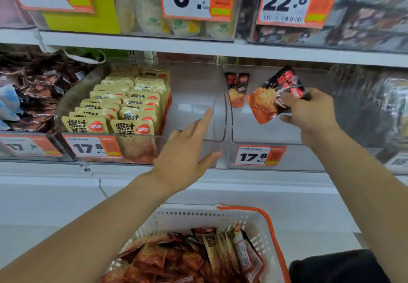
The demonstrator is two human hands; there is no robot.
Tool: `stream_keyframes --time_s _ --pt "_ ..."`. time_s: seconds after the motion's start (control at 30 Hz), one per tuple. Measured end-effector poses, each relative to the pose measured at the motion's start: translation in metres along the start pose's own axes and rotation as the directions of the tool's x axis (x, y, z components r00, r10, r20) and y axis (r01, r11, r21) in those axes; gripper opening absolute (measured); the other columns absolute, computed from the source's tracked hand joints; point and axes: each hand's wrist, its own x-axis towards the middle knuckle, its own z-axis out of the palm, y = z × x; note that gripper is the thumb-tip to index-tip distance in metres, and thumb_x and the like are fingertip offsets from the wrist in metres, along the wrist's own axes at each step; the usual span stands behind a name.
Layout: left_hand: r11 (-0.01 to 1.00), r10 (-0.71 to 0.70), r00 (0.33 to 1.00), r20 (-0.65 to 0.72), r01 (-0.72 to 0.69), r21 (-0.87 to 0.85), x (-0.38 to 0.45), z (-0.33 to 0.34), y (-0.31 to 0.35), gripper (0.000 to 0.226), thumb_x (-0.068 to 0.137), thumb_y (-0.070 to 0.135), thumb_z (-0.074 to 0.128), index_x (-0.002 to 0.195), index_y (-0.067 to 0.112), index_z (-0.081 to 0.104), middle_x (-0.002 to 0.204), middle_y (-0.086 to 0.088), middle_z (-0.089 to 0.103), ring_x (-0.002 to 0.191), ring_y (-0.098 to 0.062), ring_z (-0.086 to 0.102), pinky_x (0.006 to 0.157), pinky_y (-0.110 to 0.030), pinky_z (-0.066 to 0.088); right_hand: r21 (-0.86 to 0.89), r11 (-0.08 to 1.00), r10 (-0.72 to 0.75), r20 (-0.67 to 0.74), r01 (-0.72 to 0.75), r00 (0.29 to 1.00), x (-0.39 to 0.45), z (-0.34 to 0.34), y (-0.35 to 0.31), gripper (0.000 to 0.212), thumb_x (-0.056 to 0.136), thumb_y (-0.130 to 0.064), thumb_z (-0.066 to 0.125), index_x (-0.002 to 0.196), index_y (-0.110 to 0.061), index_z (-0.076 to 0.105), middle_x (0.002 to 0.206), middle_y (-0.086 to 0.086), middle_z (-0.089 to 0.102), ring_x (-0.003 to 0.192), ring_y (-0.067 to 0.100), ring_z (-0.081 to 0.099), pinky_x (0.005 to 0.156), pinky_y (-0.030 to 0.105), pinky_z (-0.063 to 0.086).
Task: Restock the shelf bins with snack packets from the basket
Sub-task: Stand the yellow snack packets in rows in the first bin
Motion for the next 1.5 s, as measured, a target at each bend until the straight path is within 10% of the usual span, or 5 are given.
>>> stream_keyframes --time_s 0.13,0.33,0.57,1.2,1.5 --pt "0.983 0.121 0.991 -0.062 -0.111 0.144 -0.005 0.01 -0.006 0.079 0.093 0.055 0.048 0.158 0.02 0.02 0.137 0.001 0.055 0.121 -0.019 0.048 0.093 -0.031 0.029 -0.266 0.961 -0.065 0.045 0.075 0.997 0.049 0.031 0.015 0.024 0.084 -0.012 0.077 0.07 -0.017 0.058 0.079 0.01 0.065 0.08 0.036 0.068 0.073 0.051 0.059" --pt "0.984 0.125 0.985 -0.12 -0.108 0.139 -0.005 0.02 -0.007 0.059 0.091 0.048 0.054 0.144 0.025 0.047 0.131 0.007 0.057 0.12 -0.018 0.051 0.096 -0.031 0.031 -0.565 0.71 -0.319 0.274 0.42 0.907 0.11 0.085 0.03 0.036 0.088 -0.012 0.072 0.123 -0.008 0.065 0.119 0.012 0.068 0.106 0.027 0.063 0.073 0.011 0.032" --pt "0.979 0.143 0.98 -0.142 -0.118 0.167 -0.004 0.021 -0.008 0.045 0.089 0.039 0.052 0.131 0.025 0.056 0.121 0.008 0.059 0.112 -0.018 0.054 0.094 -0.032 0.033 -0.695 0.589 -0.347 0.244 0.412 0.906 0.14 0.103 0.06 0.056 0.082 -0.03 0.079 0.124 -0.002 0.055 0.115 0.021 0.062 0.108 0.037 0.058 0.087 0.036 0.048" --pt "0.971 0.238 0.906 -0.351 -0.234 0.054 -0.033 0.02 0.013 0.032 0.075 -0.001 0.063 0.107 0.005 0.065 0.109 -0.01 0.062 0.106 -0.029 0.054 0.088 -0.035 0.038 -0.342 0.764 -0.454 0.317 0.547 0.833 -0.025 0.009 -0.008 0.012 0.086 -0.012 0.072 0.093 -0.015 0.063 0.08 -0.01 0.063 0.063 0.004 0.058 0.063 0.011 0.047" --pt "0.918 -0.227 0.874 0.429 0.34 -0.206 -0.106 0.123 0.022 0.018 0.09 0.013 0.052 0.106 0.012 0.061 0.105 -0.007 0.064 0.093 -0.029 0.061 0.083 -0.041 0.05 -0.556 0.411 0.29 0.831 0.722 0.475 -0.122 0.013 0.115 0.012 0.089 -0.026 0.064 0.097 -0.017 0.064 0.097 0.002 0.068 0.086 0.016 0.059 0.08 0.031 0.049"
